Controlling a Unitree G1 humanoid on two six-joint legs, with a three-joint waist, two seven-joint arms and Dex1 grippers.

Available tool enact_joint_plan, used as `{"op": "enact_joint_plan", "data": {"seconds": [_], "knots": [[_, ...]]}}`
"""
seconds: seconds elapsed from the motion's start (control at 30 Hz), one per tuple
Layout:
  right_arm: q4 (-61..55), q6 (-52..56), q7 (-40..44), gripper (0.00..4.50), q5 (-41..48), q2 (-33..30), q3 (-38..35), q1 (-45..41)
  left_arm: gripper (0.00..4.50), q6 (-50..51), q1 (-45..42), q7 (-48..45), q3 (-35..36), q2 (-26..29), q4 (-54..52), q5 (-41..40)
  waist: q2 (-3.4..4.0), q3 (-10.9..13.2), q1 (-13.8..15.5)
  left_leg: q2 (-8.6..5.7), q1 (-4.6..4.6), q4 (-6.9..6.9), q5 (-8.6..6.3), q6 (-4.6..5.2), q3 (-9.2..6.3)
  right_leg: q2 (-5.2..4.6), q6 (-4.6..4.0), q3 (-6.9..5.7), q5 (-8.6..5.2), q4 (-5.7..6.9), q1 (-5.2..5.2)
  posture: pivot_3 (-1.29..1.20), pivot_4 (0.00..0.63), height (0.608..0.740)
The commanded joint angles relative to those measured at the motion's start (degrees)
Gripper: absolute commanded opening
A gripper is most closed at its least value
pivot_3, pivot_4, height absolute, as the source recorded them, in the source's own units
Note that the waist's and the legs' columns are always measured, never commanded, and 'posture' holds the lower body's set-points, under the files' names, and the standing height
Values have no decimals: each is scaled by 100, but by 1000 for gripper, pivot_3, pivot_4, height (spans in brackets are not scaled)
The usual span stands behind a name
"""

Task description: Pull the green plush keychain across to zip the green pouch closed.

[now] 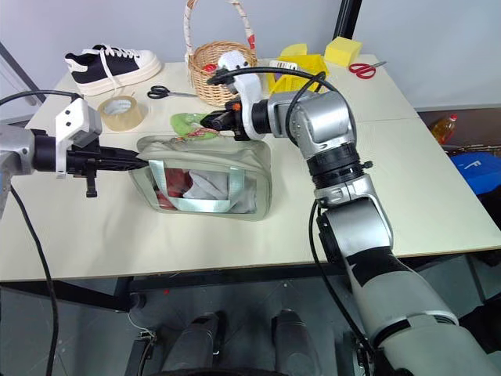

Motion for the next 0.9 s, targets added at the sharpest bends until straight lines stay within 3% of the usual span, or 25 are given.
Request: {"op": "enact_joint_plan", "data": {"seconds": [0.03, 0.2, 0.53, 0.7, 0.9], "knots": [[-1476, 525, 184, 32, 137, -968, -95, 368, 0, 49, 29, 43, 12, 106, -66, 40, 0, 0, 54, 2, -3, -1, 0, 0, -4, 2, 0, -3, -1, 0, -2, 0, 150, 740], [-2318, 785, -27, 32, 99, -1824, -204, 890, 0, -4, 61, 112, -43, 82, 29, 36, 0, 0, 82, 0, -5, 0, 0, 0, -1, -8, 3, -4, -2, -10, 3, 0, 150, 740], [-2280, 735, -455, 32, 194, -2135, -441, 988, 0, -99, -108, 115, -253, 50, 228, 28, 0, 0, 130, 0, -4, 3, 0, 0, 1, -8, 1, -4, -1, -11, 5, 0, 150, 740], [-1997, 197, -808, 32, 325, -1618, -502, 558, 0, -54, -240, 234, -288, -26, 262, -33, 0, 0, 127, 0, -4, 3, 0, 0, 1, -7, 1, -4, -1, -11, 5, 0, 150, 740], [-1535, -357, -1174, 32, 488, -441, -340, -78, 0, 86, -636, 576, -272, -337, 533, -106, 0, 0, 76, 4, -4, -3, 0, 0, 0, 2, 1, -3, -1, -7, -3, 0, 150, 740]]}}
